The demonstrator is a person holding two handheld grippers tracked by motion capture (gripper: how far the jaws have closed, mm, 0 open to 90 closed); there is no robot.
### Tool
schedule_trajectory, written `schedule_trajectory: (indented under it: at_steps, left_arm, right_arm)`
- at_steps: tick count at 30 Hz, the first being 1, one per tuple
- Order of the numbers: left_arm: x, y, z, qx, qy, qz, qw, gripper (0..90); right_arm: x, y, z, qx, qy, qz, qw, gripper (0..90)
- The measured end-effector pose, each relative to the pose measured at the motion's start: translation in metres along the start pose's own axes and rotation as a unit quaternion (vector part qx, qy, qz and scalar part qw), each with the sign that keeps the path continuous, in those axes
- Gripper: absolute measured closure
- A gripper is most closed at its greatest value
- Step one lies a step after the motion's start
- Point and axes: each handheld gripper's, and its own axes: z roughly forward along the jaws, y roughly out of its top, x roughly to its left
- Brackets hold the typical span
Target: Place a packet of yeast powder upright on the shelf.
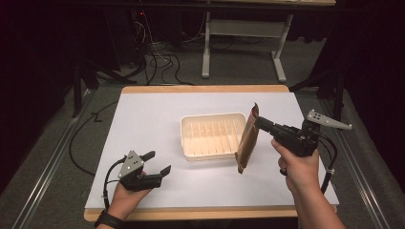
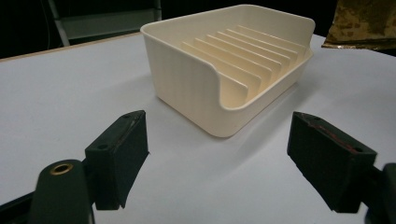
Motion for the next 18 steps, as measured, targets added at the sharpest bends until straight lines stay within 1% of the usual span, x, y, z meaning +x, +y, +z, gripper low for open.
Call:
schedule_trajectory:
  at_steps: [4,8,12,13,14,16,17,18]
  left_arm:
    - [0.000,0.000,0.000,-0.001,-0.001,0.000,1.0000,21.0]
    - [0.000,0.000,-0.001,-0.001,-0.002,0.001,1.0000,21.0]
    - [0.000,0.000,-0.001,-0.001,-0.002,0.001,1.0000,21.0]
    - [0.000,0.000,-0.001,-0.001,-0.003,0.001,1.0000,21.0]
    - [0.000,0.000,-0.001,-0.002,-0.002,0.001,1.0000,21.0]
    - [0.000,0.000,-0.001,-0.001,-0.002,0.001,1.0000,21.0]
    - [0.000,0.000,-0.001,-0.001,-0.003,0.002,1.0000,21.0]
    - [0.001,0.000,-0.001,-0.001,-0.003,0.001,1.0000,21.0]
  right_arm:
    - [0.001,0.005,0.004,-0.001,0.002,-0.003,1.0000,90.0]
    - [0.002,0.013,0.014,0.001,-0.001,-0.008,1.0000,90.0]
    - [0.002,0.017,0.023,0.003,-0.003,-0.011,0.9999,90.0]
    - [0.002,0.017,0.023,0.003,-0.003,-0.011,0.9999,90.0]
    - [0.001,0.018,0.027,0.004,-0.003,-0.012,0.9999,90.0]
    - [0.000,0.019,0.030,0.004,-0.004,-0.012,0.9999,90.0]
    - [-0.001,0.020,0.036,0.005,-0.005,-0.012,0.9999,90.0]
    - [-0.002,0.020,0.038,0.006,-0.005,-0.011,0.9999,90.0]
